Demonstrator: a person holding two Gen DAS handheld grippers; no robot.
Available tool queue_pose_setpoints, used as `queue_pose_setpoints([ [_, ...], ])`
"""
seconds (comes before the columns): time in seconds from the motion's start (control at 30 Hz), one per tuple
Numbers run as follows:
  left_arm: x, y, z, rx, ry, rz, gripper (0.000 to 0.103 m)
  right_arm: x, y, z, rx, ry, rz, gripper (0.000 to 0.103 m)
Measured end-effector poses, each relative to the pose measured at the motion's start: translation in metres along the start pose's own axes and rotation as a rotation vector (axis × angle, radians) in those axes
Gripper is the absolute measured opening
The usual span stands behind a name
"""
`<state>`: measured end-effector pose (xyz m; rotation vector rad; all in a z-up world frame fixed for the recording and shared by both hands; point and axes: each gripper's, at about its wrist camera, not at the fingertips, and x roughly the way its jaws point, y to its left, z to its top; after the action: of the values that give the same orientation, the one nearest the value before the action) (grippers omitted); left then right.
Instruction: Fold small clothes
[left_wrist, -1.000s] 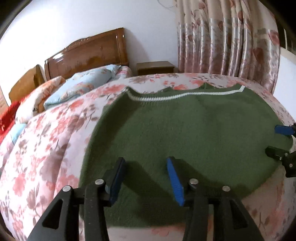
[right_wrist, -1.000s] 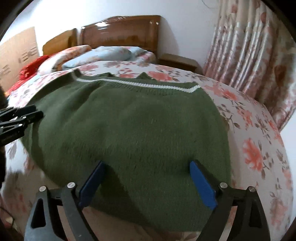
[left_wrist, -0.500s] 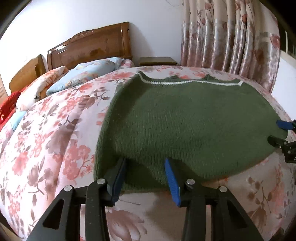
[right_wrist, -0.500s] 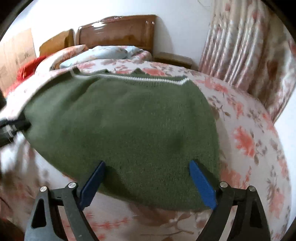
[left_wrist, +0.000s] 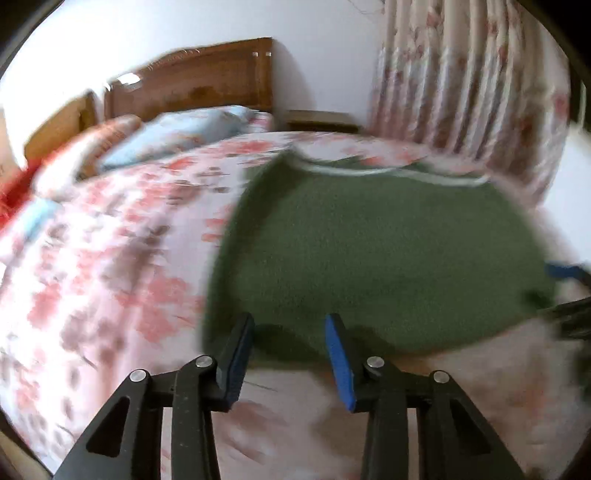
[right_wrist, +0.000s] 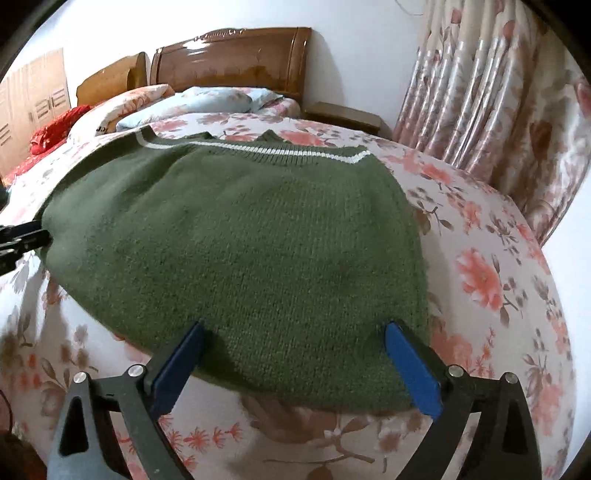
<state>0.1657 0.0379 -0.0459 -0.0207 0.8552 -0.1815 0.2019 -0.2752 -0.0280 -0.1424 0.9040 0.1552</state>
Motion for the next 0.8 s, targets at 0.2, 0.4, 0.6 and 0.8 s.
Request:
queue_pose_setpoints([
  [0.2,-0.067,-0.100,-0.002,0.296,0.105,-0.934,0.061,0.005,-0.001,0.004,-0.034,0.041,0.014,0.103],
  [0.4,-0.092,-0.226,-0.037,0.441,0.366,-1.441,0.071,0.004,-0.005,0.004,-0.100,0.089,0.063,0.103],
  [0.6,-0.079,-0.224,-0.039,0.504,0.367,-1.309,0.050,0.000,-0.003,0.000,-0.094,0.072,0.056,0.103],
  [0.8,-0.009,-0.046,0.028,0.081,0.136,-0.726,0.102,-0.004,-0.002,0.001,-0.048,0.038,0.048,0.103],
])
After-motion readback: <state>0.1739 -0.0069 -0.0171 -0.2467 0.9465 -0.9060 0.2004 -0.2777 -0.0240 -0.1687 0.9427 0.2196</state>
